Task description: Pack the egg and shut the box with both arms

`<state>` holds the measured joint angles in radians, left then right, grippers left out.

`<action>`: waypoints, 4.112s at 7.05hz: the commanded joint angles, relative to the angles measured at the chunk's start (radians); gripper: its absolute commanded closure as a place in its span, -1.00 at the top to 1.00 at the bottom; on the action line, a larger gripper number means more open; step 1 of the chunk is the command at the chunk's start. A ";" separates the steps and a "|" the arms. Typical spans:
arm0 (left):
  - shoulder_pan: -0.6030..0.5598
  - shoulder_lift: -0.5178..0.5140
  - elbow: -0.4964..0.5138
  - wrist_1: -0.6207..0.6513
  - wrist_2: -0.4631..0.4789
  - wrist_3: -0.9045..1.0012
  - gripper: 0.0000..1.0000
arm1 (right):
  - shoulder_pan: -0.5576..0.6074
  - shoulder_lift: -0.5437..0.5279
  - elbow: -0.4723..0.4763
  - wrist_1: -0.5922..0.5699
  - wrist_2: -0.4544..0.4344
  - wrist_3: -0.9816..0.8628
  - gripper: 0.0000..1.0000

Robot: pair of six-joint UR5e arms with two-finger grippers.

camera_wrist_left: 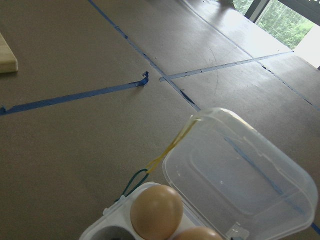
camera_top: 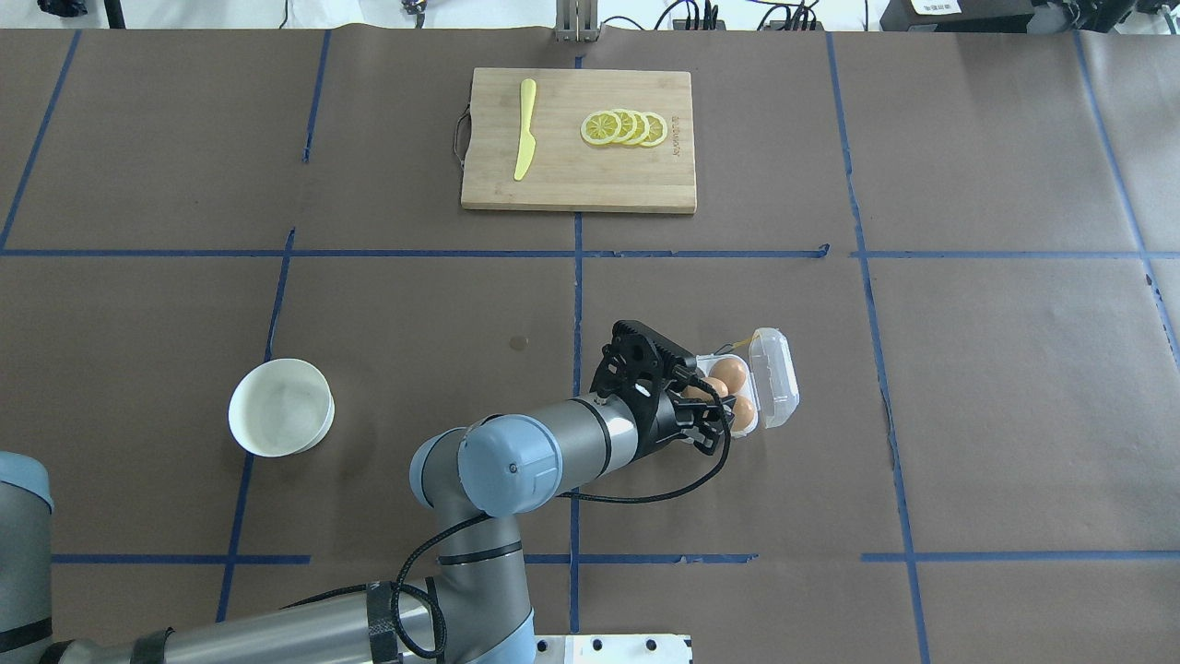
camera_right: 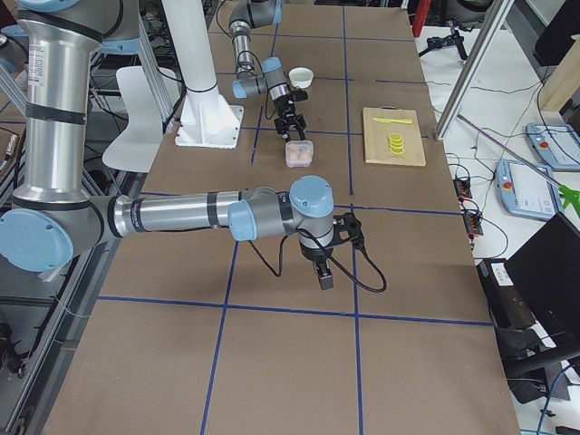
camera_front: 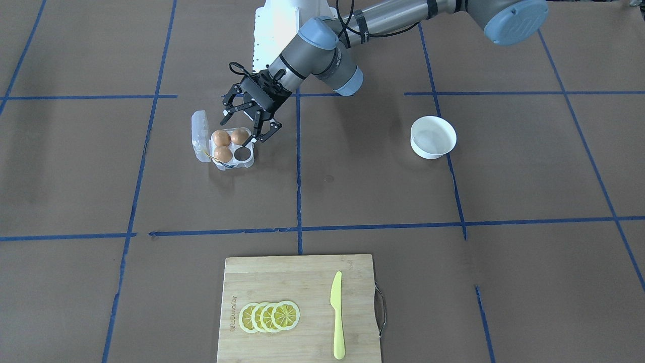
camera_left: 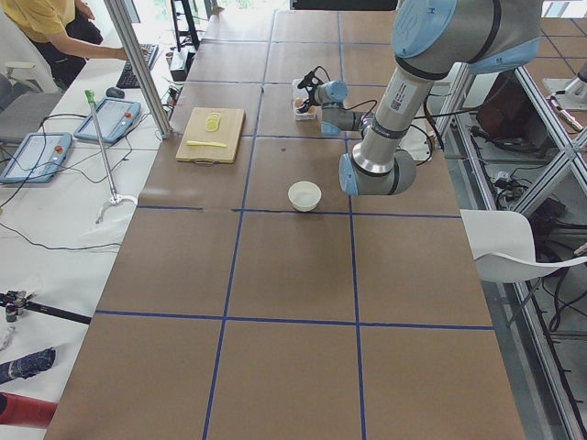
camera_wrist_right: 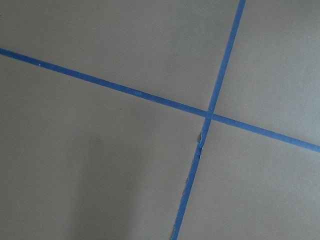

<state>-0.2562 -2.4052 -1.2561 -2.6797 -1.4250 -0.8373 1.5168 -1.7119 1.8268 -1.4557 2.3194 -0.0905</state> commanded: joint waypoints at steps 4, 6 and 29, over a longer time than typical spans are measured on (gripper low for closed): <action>-0.157 0.023 -0.130 0.150 -0.322 0.000 0.98 | 0.000 -0.003 0.002 0.000 0.002 0.002 1.00; -0.317 0.171 -0.350 0.423 -0.588 0.015 0.98 | 0.000 -0.005 0.005 0.000 0.003 0.003 1.00; -1.350 0.764 -0.301 1.083 -1.009 1.117 1.00 | -0.901 0.269 0.108 0.518 -0.344 1.495 -1.00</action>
<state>-1.6067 -1.6404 -1.5542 -1.5957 -2.4340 0.2792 0.7266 -1.5441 1.9599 -0.9514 2.0715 1.2950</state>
